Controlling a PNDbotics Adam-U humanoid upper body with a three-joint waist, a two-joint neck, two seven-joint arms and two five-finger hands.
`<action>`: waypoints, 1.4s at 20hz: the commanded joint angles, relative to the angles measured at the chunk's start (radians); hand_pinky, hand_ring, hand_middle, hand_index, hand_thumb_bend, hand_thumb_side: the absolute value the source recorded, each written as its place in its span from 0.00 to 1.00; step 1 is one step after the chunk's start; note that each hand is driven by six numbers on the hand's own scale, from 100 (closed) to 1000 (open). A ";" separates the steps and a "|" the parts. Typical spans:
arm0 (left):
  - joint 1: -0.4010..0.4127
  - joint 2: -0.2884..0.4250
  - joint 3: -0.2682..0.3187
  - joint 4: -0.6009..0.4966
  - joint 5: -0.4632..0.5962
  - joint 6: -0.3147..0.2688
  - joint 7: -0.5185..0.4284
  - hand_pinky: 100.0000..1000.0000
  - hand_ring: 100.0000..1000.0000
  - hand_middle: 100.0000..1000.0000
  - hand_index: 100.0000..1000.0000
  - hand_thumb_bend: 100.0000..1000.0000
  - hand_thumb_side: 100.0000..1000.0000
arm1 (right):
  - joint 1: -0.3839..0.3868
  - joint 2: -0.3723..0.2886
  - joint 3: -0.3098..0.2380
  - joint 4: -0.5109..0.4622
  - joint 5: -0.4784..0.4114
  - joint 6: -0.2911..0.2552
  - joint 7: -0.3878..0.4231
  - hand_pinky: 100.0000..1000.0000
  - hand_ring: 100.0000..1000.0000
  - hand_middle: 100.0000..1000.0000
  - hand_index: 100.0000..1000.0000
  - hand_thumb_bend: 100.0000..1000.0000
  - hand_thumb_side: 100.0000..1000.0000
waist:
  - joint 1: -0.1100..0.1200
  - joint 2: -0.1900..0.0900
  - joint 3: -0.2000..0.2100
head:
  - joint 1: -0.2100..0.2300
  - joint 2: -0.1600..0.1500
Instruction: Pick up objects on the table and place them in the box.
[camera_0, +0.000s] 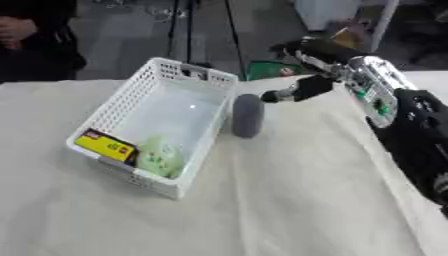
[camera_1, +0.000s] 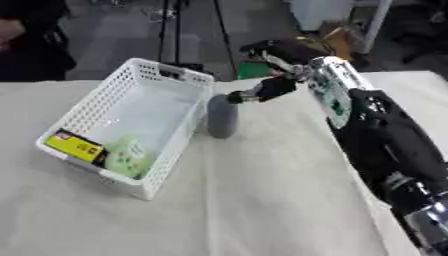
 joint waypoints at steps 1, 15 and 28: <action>-0.010 0.015 0.004 -0.018 0.000 0.001 -0.004 0.63 0.57 0.68 0.68 0.00 0.57 | -0.015 -0.001 -0.001 0.007 -0.022 0.004 0.026 0.97 1.00 0.82 1.00 0.74 0.73 | 0.000 -0.015 0.004 | -0.003 -0.009; -0.013 0.010 0.000 -0.018 0.006 0.001 -0.011 0.63 0.57 0.68 0.68 0.00 0.57 | -0.015 0.073 -0.044 0.144 0.078 0.008 -0.048 0.97 1.00 0.82 1.00 0.75 0.74 | 0.007 -0.010 0.014 | -0.009 -0.015; -0.015 0.005 -0.003 -0.018 0.009 0.002 -0.020 0.64 0.57 0.68 0.68 0.00 0.57 | -0.025 0.124 -0.100 0.244 0.188 0.016 -0.137 0.97 1.00 0.83 1.00 0.75 0.75 | 0.010 -0.005 0.019 | -0.011 -0.023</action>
